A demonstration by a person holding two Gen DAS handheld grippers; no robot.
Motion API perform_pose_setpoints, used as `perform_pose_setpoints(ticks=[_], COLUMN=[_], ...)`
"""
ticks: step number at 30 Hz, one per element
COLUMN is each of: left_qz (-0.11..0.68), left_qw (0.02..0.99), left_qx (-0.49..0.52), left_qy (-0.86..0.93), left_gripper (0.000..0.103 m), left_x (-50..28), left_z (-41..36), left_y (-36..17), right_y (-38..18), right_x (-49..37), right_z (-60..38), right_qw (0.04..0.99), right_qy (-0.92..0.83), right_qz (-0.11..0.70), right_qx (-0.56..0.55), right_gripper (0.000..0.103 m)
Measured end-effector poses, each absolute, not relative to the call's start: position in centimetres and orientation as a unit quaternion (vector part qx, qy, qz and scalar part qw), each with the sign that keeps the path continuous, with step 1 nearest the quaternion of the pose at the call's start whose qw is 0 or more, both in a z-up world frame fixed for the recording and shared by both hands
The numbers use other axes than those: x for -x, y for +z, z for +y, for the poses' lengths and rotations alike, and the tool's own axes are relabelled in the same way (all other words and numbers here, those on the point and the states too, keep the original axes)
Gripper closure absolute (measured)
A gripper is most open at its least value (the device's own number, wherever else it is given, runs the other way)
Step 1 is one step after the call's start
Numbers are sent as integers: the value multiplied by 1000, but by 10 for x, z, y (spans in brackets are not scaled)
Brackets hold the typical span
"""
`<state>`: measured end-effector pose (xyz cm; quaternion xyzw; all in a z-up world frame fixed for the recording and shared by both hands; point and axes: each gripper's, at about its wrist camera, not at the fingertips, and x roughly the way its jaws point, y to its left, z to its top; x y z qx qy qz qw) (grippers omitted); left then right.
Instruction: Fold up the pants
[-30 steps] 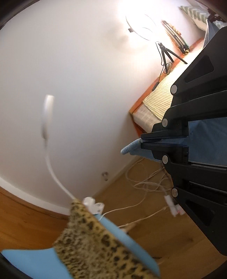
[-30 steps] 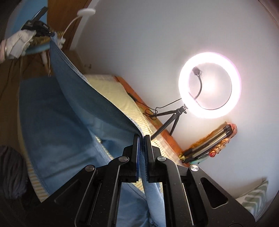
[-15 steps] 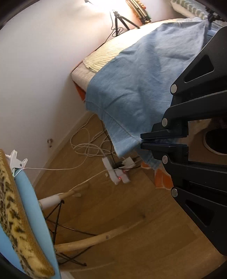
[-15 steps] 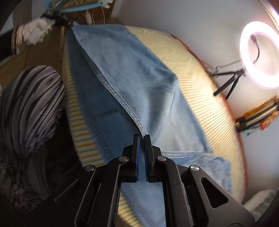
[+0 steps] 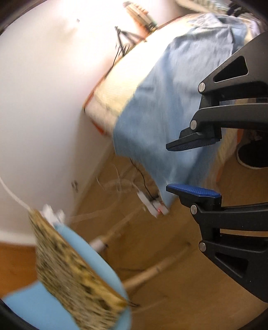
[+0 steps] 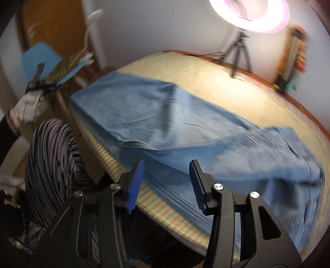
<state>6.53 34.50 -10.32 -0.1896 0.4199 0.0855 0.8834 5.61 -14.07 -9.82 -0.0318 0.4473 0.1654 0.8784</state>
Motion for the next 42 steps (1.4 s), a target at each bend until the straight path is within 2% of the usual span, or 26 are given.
perform_pose_setpoints(ticks=[7, 11, 15, 18, 23, 30, 35, 42], left_qz=[397, 399, 401, 413, 439, 503, 534, 576], left_qw=[906, 904, 891, 873, 836, 768, 743, 730], left_qx=[138, 103, 74, 68, 51, 78, 62, 69], left_qy=[-42, -115, -200, -252, -327, -388, -398, -362], left_gripper=[72, 65, 65, 61, 47, 47, 47, 47], left_x=[-109, -136, -156, -175, -195, -205, -206, -239], left_z=[253, 192, 119, 67, -27, -147, -209, -234], left_y=[-34, -5, 19, 26, 9, -47, -90, -134], right_y=[-84, -76, -74, -80, -93, -103, -111, -119], right_x=[-42, -35, -26, -17, -2, 0, 4, 20], right_z=[-225, -263, -299, -330, -370, -414, -429, -443], right_qw=[901, 907, 909, 903, 891, 884, 880, 868], right_qy=[61, 9, -60, -112, -173, -203, -205, -220], right_qz=[426, 410, 396, 386, 381, 372, 371, 374], right_qx=[-50, -94, -115, -151, -177, -198, -215, -241], right_gripper=[56, 55, 43, 43, 43, 43, 43, 43])
